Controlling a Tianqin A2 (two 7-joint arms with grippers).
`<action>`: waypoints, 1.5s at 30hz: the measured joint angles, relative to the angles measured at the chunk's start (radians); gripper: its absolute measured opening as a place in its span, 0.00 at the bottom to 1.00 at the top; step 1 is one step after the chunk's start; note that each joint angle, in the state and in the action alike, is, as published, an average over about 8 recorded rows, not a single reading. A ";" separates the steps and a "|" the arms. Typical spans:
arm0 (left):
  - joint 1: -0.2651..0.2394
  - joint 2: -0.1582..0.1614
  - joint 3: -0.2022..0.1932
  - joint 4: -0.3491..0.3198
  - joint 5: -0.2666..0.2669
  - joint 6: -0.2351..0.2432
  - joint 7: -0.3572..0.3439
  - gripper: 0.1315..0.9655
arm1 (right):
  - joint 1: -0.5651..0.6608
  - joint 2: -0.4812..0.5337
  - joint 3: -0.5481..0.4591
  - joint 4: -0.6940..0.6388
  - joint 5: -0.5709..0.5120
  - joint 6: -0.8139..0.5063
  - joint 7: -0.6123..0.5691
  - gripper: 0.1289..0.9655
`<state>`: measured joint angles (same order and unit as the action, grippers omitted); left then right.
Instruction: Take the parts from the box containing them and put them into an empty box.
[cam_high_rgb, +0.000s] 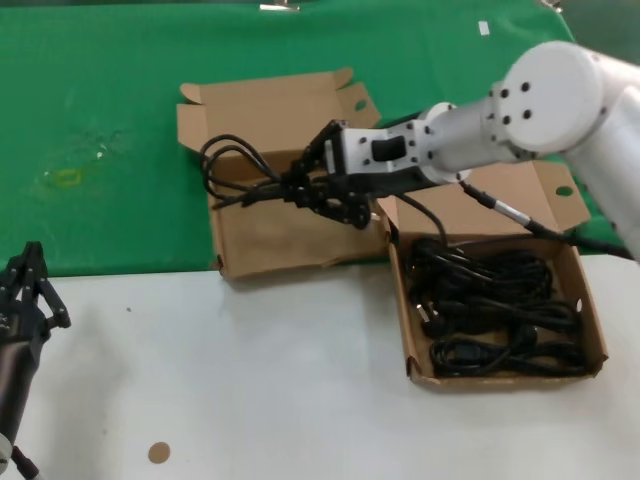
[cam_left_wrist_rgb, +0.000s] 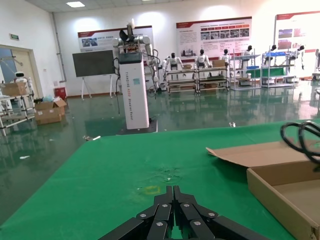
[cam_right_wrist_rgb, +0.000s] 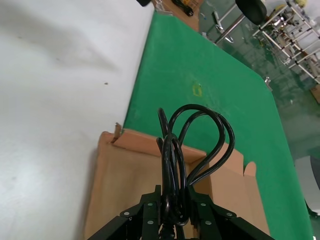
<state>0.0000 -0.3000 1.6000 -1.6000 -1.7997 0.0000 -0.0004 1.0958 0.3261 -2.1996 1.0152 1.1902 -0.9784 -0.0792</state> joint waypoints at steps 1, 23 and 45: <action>0.000 0.000 0.000 0.000 0.000 0.000 0.000 0.02 | 0.002 -0.010 -0.001 -0.014 -0.001 0.010 -0.006 0.14; 0.000 0.000 0.000 0.000 0.000 0.000 0.000 0.02 | 0.040 -0.101 -0.004 -0.262 0.018 0.124 -0.150 0.13; 0.000 0.000 0.000 0.000 0.000 0.000 0.000 0.02 | 0.066 -0.119 -0.004 -0.353 0.030 0.148 -0.214 0.28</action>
<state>0.0000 -0.3000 1.6000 -1.6000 -1.7997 0.0000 -0.0004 1.1617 0.2071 -2.2041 0.6623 1.2202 -0.8308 -0.2928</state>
